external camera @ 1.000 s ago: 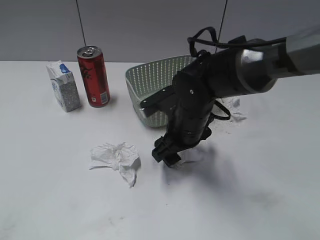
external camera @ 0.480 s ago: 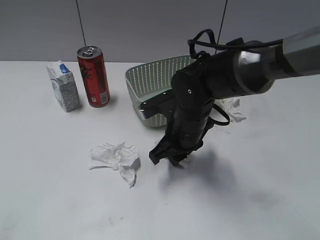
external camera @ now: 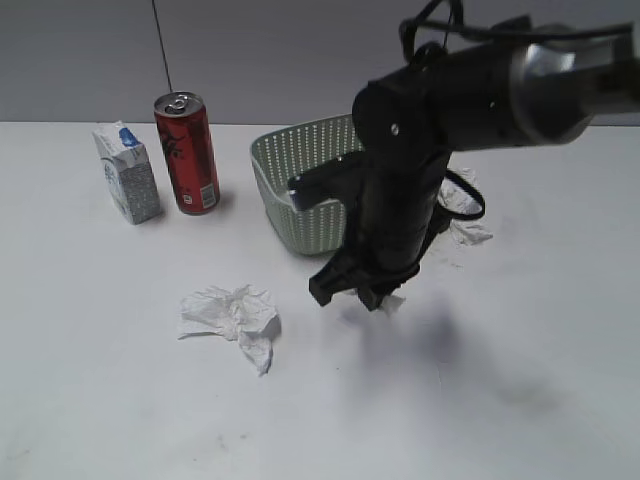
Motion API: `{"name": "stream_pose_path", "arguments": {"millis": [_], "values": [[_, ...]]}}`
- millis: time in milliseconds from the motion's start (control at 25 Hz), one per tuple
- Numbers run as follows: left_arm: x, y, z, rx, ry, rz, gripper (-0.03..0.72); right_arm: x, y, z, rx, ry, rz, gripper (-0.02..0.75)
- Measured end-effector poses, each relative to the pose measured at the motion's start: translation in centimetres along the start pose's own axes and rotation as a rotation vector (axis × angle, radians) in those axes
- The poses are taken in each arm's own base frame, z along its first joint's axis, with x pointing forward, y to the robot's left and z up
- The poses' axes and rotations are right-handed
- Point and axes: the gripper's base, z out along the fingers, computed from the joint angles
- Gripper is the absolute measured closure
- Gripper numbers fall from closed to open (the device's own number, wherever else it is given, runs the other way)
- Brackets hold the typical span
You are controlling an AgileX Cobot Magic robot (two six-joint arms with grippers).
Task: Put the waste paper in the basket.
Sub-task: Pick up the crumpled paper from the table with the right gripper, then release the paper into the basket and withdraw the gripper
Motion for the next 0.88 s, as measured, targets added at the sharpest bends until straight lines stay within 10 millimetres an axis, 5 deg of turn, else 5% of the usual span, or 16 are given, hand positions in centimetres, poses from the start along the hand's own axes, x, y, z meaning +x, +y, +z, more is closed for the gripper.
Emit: {"name": "stream_pose_path", "arguments": {"millis": [360, 480, 680, 880], "values": [[0.0, 0.0, 0.0, 0.0, 0.0, 0.0, 0.097, -2.7, -0.6, -11.6, 0.088, -0.348, -0.118, 0.746], [0.0, 0.0, 0.0, 0.0, 0.0, 0.0, 0.097, -4.4, -0.8, -14.0, 0.148, -0.538, -0.184, 0.746], [0.0, 0.0, 0.0, -0.001, 0.0, 0.0, 0.097, -6.3, -1.2, -15.3, 0.234, -0.768, -0.311, 0.746], [0.0, 0.0, 0.0, -0.001, 0.0, 0.0, 0.097, -7.9, -3.1, -13.2, 0.249, -0.829, -0.319, 0.743]]}}
